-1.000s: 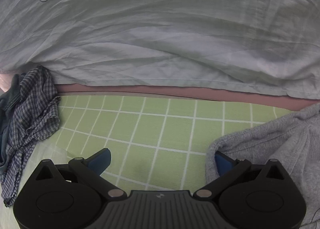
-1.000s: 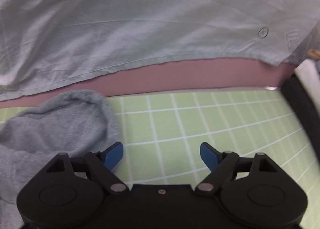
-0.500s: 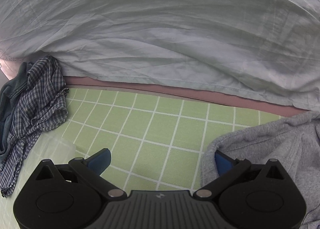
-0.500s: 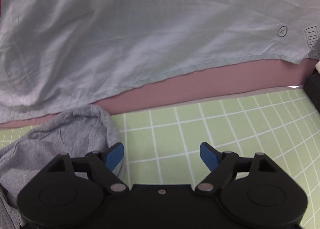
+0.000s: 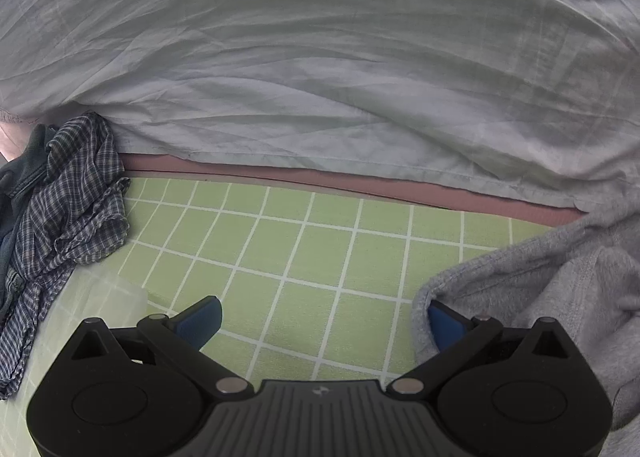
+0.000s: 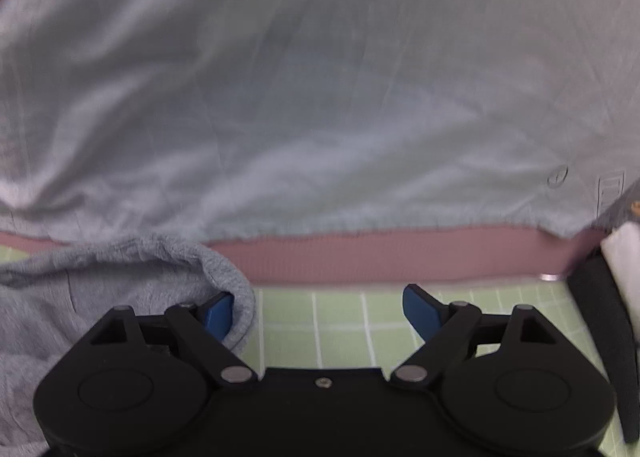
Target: Fold clothes
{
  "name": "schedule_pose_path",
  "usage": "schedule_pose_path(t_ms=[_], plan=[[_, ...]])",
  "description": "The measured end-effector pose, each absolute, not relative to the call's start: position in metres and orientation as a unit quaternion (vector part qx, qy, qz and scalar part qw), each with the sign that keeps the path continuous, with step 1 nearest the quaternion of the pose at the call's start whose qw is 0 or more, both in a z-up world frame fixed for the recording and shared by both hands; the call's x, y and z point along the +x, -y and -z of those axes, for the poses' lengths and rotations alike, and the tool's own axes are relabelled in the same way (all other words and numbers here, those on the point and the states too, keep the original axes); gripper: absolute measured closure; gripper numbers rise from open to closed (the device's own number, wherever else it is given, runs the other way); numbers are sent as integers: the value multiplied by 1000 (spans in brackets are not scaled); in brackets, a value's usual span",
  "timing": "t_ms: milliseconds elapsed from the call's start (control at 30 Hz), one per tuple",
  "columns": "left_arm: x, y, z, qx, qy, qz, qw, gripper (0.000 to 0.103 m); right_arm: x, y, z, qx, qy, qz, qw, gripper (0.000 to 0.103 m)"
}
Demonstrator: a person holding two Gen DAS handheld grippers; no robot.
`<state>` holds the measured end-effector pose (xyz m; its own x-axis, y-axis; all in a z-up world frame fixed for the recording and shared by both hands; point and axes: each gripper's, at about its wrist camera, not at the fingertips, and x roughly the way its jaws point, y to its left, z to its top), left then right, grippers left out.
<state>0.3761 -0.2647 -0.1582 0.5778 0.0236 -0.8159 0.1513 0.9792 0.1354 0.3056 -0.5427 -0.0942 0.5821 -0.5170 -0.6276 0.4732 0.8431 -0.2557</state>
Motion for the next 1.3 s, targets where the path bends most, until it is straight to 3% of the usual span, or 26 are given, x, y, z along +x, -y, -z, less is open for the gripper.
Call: schedule_pose_path(t_ms=[133,300,700,933,1300], plan=[[370,254,153,67,-466,40,881,0,290,509,55,-92,-241,261,930,9],[362,241,147,32,-475,44,878,0,292,495,86,-91,-347,203,911,10],[276,177,96,0,-453,45,890,0,173,477,81,34,-350,250,902,6],[176,85,115,-15,-502,-4,865,0,69,426,102,89,-408,232,879,4],[69,-15,138,-28,-545,-45,837,0,-24,318,144,49,-470,157,867,3]])
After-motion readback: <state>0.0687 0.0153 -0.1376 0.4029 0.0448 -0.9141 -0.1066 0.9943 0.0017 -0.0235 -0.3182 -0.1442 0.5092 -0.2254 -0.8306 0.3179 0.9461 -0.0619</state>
